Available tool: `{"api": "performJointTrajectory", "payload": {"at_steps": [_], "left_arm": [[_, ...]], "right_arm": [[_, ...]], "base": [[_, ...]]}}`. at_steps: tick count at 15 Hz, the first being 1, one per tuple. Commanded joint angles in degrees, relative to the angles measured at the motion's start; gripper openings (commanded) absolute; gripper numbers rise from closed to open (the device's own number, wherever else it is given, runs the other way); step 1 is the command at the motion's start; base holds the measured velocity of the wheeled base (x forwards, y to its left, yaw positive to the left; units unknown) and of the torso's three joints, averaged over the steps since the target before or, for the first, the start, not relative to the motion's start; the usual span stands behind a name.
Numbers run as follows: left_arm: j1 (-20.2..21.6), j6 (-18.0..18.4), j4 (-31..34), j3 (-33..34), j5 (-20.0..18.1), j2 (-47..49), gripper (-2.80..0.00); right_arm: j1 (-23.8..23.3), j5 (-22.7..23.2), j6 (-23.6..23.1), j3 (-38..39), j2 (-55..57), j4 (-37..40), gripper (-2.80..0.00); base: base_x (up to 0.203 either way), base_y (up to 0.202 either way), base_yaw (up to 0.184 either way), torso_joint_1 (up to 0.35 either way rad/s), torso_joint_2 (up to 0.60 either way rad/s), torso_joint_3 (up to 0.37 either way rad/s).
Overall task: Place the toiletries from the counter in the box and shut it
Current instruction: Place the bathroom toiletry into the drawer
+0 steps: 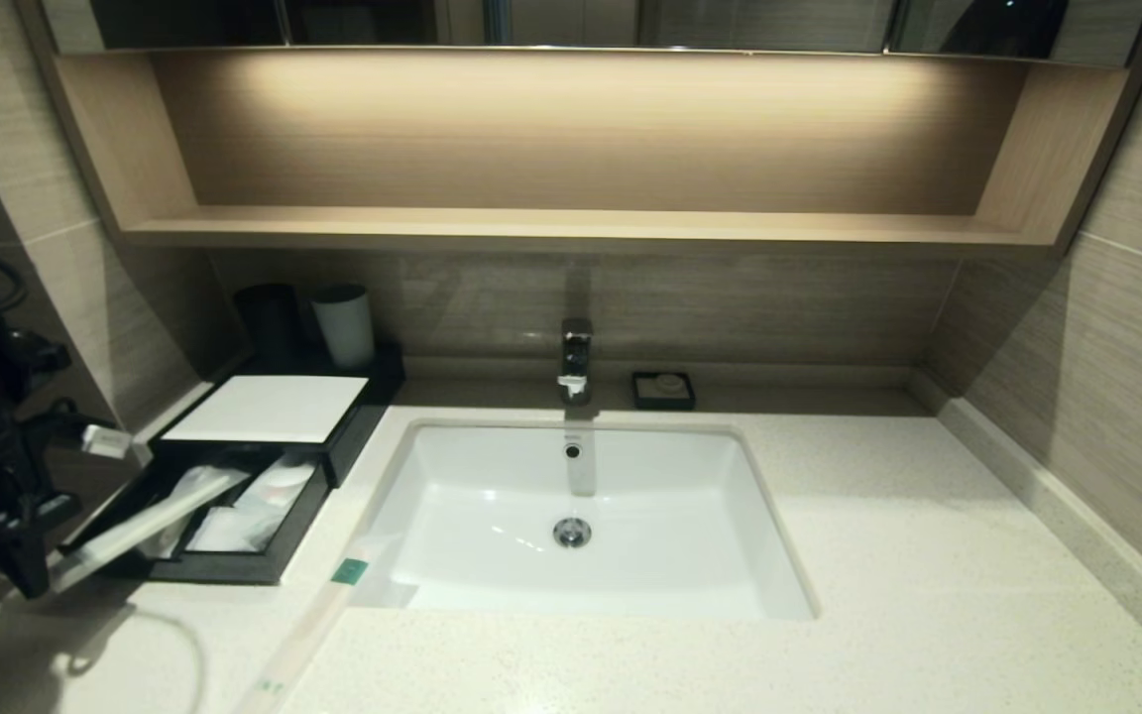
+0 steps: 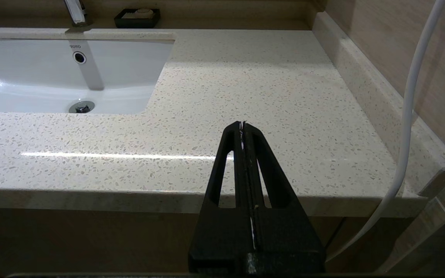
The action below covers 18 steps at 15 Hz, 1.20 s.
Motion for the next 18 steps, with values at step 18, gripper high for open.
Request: {"api": "performJointTrajectory", "payload": {"at_steps": [18], "left_arm": [[-4.83,-7.36,-1.65,-0.23,-2.95,0.29,-2.80]], "right_arm": [[0.01,0.01,-0.03,0.09,-0.08,-0.05,-2.80]], "base": [[0.000,0.000,0.000,0.000,0.00,0.000]]}}
